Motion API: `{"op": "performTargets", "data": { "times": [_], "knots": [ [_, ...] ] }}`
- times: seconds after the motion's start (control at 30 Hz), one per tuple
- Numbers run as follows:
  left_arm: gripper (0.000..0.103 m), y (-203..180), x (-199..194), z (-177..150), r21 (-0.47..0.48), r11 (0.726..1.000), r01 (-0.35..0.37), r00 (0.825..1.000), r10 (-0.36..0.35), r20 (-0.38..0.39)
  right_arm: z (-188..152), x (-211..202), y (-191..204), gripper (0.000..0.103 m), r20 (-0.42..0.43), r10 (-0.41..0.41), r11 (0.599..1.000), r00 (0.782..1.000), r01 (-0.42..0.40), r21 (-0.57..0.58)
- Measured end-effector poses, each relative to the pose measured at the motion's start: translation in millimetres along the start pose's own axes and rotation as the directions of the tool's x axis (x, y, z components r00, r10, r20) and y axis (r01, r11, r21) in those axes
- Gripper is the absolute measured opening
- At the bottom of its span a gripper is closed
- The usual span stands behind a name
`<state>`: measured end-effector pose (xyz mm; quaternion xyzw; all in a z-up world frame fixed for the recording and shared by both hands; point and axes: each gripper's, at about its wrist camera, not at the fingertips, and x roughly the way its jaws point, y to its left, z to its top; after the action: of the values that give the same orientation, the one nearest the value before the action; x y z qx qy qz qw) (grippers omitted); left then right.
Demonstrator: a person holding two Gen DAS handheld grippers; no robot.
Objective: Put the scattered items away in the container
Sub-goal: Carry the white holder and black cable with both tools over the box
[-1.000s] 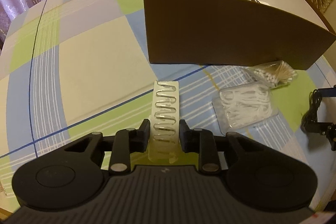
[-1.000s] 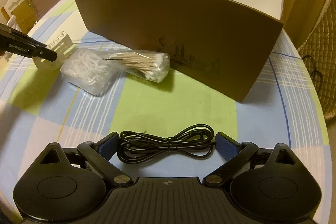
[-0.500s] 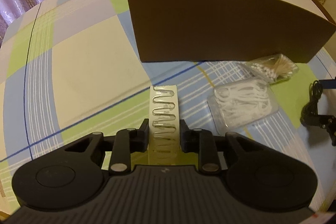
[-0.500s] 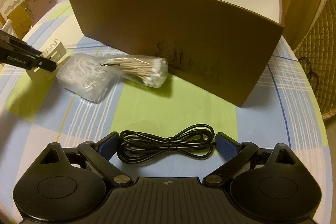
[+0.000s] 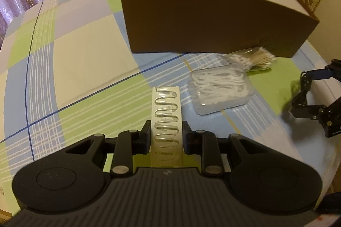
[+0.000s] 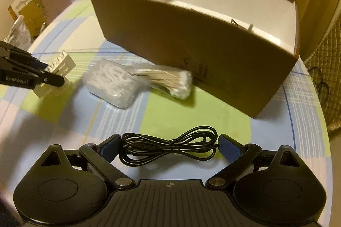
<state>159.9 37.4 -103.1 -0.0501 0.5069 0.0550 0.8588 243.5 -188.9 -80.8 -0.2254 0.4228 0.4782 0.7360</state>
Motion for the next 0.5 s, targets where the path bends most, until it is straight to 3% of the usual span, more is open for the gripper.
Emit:
{"op": "performTargets", "data": {
  "times": [0.5],
  "knots": [
    [0.023,-25.2,-44.0,5.5,0.019,0.999,0.046,0.994,-0.047,0.098,9.2,-25.4,11.6,0.094,0.039,0.032,0.999,0.999,-0.031,-0.031]
  ]
}}
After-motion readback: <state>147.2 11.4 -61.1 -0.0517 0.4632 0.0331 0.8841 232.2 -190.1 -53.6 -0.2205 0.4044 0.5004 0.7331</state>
